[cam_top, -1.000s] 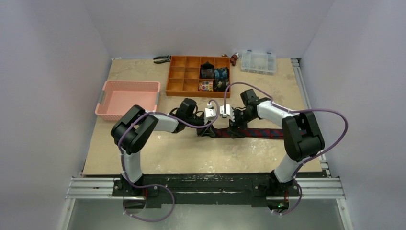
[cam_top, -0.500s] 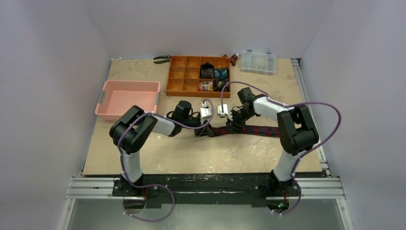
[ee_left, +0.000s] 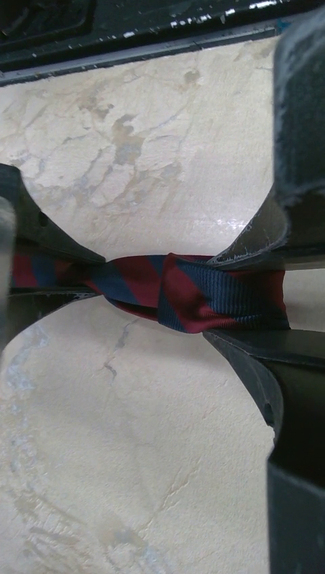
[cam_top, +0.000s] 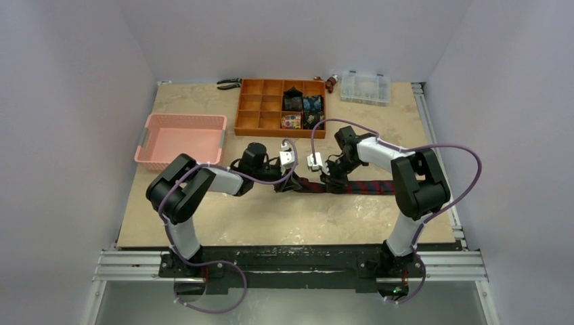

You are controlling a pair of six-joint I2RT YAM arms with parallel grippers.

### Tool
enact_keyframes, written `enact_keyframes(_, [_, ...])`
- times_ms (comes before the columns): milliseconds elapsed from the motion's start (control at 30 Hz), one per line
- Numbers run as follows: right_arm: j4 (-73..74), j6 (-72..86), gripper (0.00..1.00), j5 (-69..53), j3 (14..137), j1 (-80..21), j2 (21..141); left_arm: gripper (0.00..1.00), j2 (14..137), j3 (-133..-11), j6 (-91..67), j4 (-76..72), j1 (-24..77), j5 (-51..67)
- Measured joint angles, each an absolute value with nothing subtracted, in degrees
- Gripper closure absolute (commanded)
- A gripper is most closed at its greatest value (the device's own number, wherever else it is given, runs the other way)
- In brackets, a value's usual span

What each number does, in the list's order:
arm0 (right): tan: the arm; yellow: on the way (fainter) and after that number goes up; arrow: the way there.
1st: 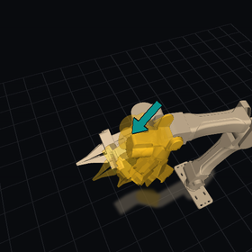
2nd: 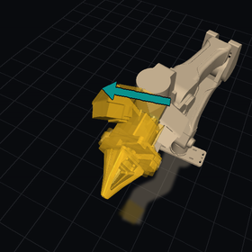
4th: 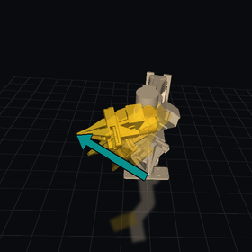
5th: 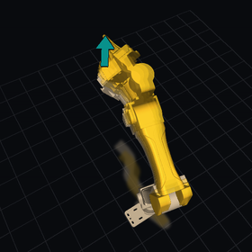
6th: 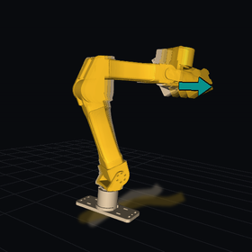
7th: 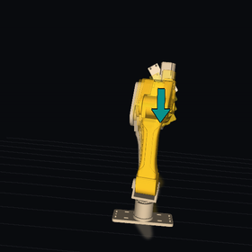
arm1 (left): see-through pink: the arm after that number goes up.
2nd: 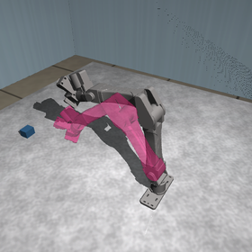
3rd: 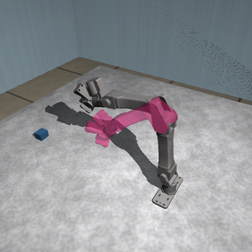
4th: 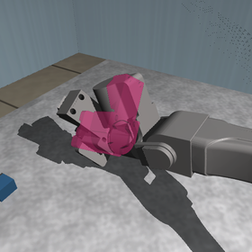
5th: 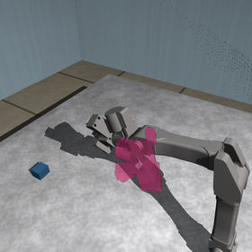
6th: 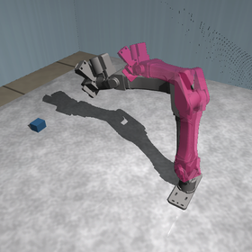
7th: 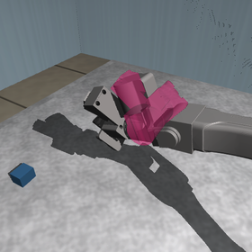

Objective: Roll the ties
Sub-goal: Roll the tie at the center of the board.

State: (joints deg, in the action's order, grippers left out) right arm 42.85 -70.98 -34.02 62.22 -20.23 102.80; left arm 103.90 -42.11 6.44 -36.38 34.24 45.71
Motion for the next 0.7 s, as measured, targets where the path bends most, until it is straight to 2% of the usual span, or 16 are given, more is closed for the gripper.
enact_keyframes(167, [43.66,-71.2,0.78,-34.17,62.22,-20.53,102.8,1.0,103.9,-41.54,13.91,-30.96,35.94,42.7])
enact_keyframes(233, [43.97,-71.18,0.75,-34.22,62.22,-20.62,102.8,1.0,103.92,-41.93,17.04,-28.1,37.01,41.32])
enact_keyframes(533, [47.99,-69.14,0.28,-33.76,63.75,-19.4,102.85,1.0,103.94,-46.74,24.8,-18.46,39.92,36.27])
enact_keyframes(633, [49.93,-67.88,0.14,-33.67,64.99,-16.43,102.43,1.0,104.14,-47.86,25.89,-16.75,40.32,35.46])
enact_keyframes(700, [50.83,-67.13,0.09,-33.61,65.71,-13.93,100.95,1.0,104.25,-48.36,26.46,-15.99,40.6,35.03])
